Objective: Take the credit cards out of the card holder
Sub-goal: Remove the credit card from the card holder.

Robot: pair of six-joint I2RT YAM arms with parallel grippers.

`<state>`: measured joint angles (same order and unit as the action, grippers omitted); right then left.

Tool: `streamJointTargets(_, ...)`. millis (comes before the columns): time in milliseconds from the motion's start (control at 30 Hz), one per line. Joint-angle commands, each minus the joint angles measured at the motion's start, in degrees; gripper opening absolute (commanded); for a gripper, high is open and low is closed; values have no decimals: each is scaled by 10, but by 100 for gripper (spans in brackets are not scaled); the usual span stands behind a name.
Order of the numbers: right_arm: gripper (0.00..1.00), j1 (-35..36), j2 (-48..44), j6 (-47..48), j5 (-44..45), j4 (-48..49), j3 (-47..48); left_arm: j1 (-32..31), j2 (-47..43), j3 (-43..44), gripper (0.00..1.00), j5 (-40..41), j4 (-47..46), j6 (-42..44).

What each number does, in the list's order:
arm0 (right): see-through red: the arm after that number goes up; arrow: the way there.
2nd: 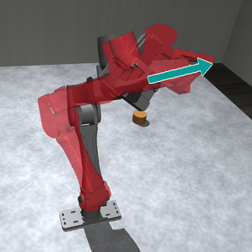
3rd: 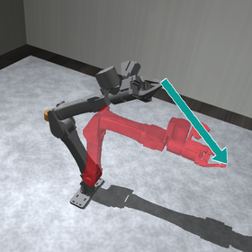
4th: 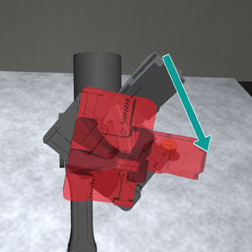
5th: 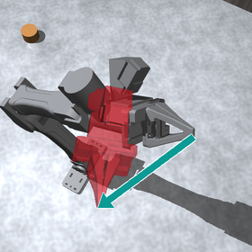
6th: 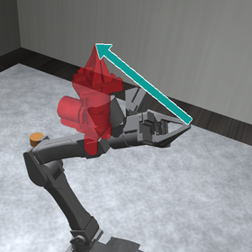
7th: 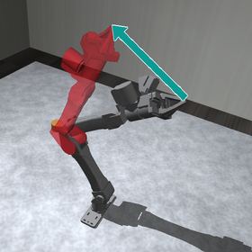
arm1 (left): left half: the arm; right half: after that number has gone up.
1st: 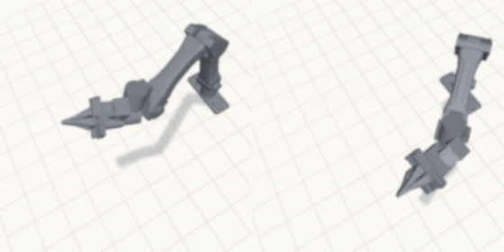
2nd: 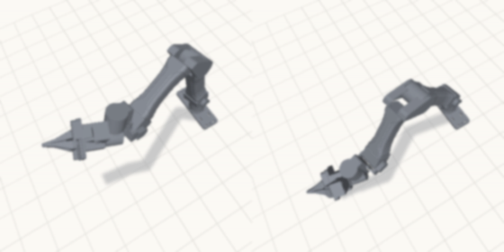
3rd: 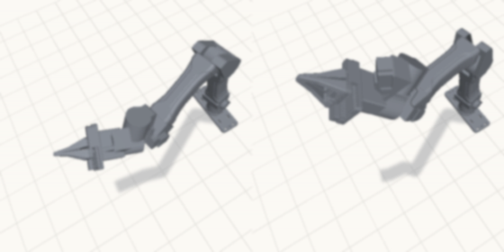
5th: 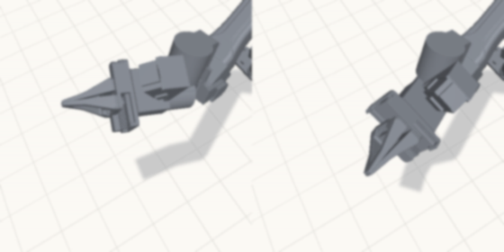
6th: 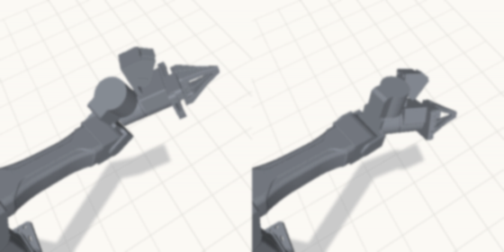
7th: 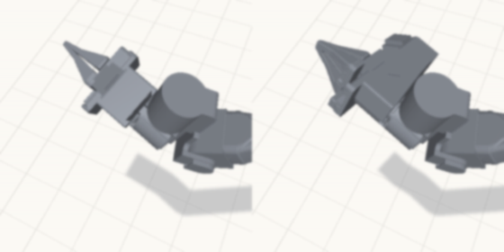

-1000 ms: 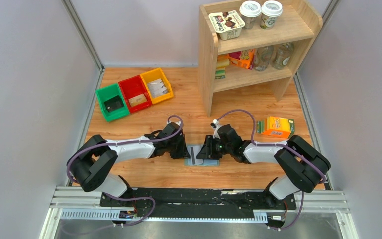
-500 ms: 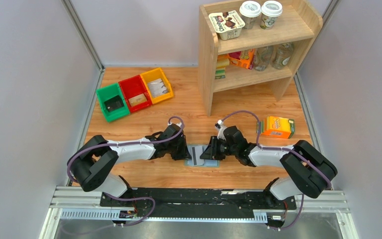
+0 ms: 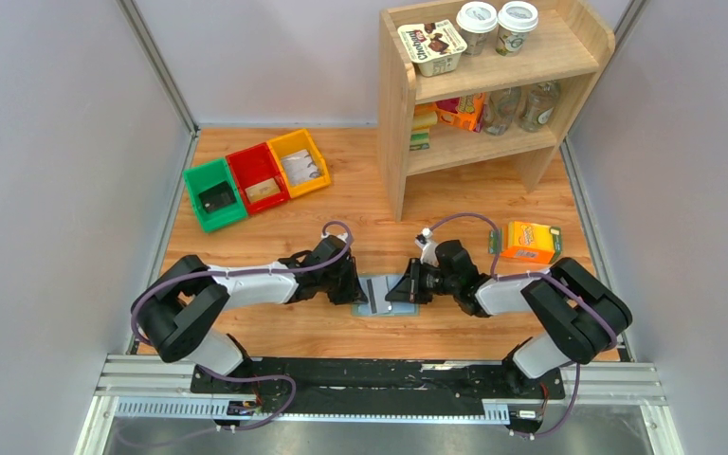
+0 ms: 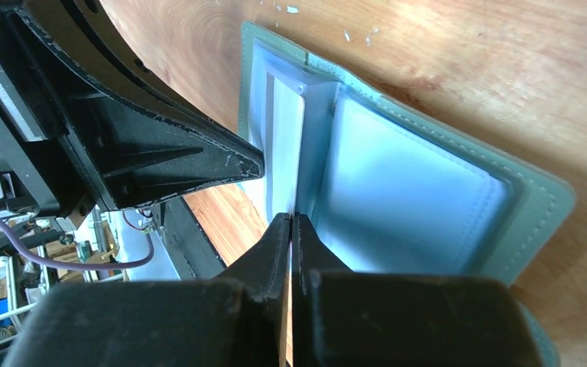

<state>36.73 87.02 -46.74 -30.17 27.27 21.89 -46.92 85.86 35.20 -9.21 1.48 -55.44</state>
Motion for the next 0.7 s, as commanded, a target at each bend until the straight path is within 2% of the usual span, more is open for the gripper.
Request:
streamJointTargets(0,0,-34,0,-3,-40,54,-17,-9,39,-8,0,19,28,1)
streamJointTargets(233,0,-75,27,-11,-86,65,-25,-9,37,-12,0,21,24,-3)
streamJointTargets(667,0,-78,78,-30,-104,98,-20,-9,-54,5,1,1,-37,21)
